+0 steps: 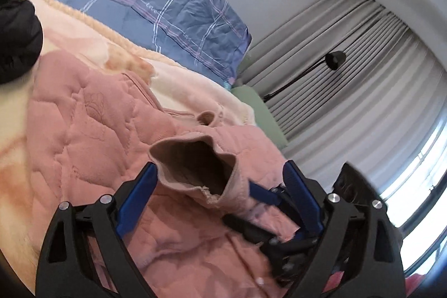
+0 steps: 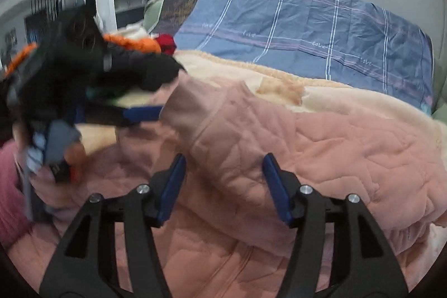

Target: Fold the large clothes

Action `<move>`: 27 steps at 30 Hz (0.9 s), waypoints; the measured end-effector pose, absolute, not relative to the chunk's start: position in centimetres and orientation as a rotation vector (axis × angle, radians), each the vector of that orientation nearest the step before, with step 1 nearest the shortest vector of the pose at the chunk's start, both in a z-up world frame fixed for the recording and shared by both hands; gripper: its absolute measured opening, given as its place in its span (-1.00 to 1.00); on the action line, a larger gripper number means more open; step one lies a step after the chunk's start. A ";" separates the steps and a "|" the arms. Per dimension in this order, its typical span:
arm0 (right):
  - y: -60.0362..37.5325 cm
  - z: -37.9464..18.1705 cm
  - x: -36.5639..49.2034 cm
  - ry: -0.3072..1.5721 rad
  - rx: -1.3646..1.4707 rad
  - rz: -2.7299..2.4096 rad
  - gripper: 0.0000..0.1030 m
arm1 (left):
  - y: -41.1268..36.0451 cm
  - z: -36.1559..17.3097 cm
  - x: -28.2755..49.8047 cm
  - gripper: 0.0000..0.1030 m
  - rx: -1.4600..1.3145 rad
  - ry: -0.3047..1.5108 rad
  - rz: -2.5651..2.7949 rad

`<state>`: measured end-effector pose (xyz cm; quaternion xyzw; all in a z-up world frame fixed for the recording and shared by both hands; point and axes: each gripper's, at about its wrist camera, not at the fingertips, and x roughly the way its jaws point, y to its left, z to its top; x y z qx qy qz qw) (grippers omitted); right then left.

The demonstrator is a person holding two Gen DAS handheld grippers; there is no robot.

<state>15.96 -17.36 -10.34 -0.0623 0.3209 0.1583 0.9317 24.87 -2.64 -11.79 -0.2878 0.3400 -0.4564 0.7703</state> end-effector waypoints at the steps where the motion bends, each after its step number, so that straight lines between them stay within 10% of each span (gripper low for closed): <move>1: -17.1 -10.8 16.0 0.666 -0.144 0.322 0.18 | -2.8 -11.8 25.0 0.80 -0.636 0.746 -0.995; 13: -17.6 -10.6 15.9 0.656 -0.107 0.344 0.26 | -5.7 -11.2 25.9 0.80 -0.528 0.907 -0.838; 15: -17.1 -10.6 15.6 0.660 -0.139 0.337 0.27 | -6.8 -11.4 26.9 0.21 -0.561 0.943 -0.825; 16: -17.0 -10.6 15.4 0.662 -0.146 0.340 0.27 | -7.7 -11.4 27.4 -0.54 -0.574 0.971 -0.853; 17: -17.1 -10.3 15.2 0.668 -0.146 0.352 0.26 | -7.8 -11.4 27.6 -0.85 -0.570 0.981 -0.848; 27: -32.0 -9.5 13.2 0.701 0.203 0.033 0.12 | -8.7 -0.2 27.4 -0.85 -0.463 0.753 -0.921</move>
